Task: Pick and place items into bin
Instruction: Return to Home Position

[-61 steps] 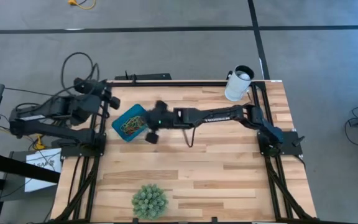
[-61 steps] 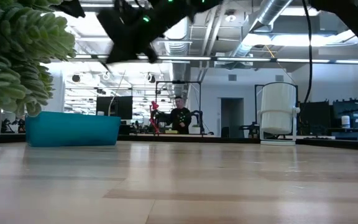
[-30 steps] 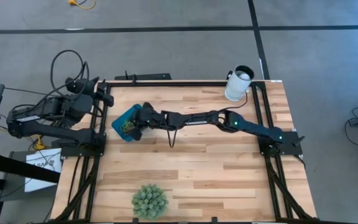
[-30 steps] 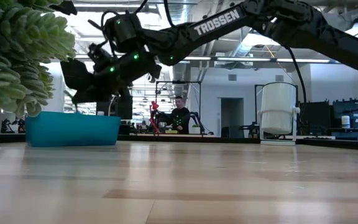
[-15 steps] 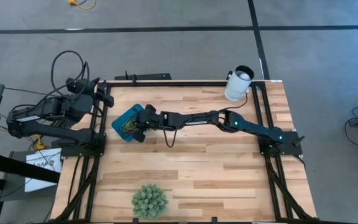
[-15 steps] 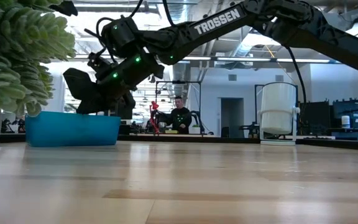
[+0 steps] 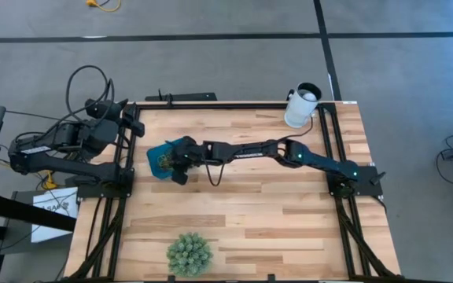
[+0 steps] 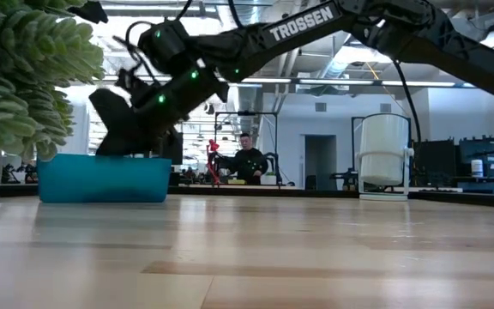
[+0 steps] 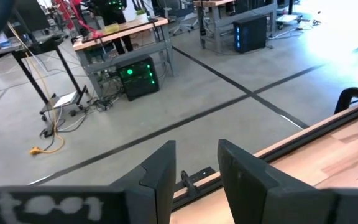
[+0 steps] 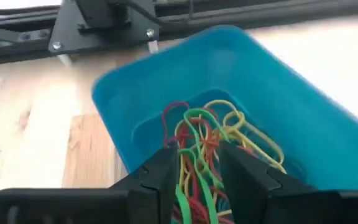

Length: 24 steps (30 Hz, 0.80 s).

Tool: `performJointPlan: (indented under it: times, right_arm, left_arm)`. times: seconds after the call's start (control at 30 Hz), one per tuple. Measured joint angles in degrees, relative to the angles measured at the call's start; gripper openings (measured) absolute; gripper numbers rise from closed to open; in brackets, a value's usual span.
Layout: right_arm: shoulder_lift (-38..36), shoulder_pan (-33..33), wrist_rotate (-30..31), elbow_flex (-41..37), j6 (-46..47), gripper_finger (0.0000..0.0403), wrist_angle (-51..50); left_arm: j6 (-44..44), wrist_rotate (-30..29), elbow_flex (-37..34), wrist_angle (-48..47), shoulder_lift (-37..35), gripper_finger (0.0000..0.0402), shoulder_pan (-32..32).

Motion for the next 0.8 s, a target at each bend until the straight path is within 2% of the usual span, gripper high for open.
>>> performJointPlan:
  times: [0.1,0.23,0.37,0.53,0.67,0.8]
  right_arm:
    - [-1.2,0.0,0.0,1.9,-1.9,0.0119,-0.4]
    - [-6.0,-0.1,0.0,4.5,-6.2,0.0121,-6.1]
    - [-13.3,-0.1,0.2,4.6,-10.7,0.0118,-17.9]
    - [-24.8,-0.1,2.7,4.6,-14.7,0.0118,-32.9]
    - [-33.7,-0.1,7.2,4.6,-12.8,0.0118,-46.6]
    - [-40.8,-0.1,7.6,4.6,-9.6,0.0118,-59.2]
  left_arm:
    - [0.0,-0.3,0.0,-1.0,0.0,0.0110,0.0]
    - [0.0,-0.9,0.0,-1.9,-0.5,0.0110,0.0]
    - [-4.3,-0.9,0.0,-6.9,-0.8,0.0110,0.0]
    - [-12.1,0.5,0.0,-18.3,-1.5,0.0110,0.0]
    - [-18.6,4.6,0.0,-26.6,-4.0,0.0110,0.0]
    - [-19.7,6.5,0.0,-28.9,-8.7,0.0110,-1.3]
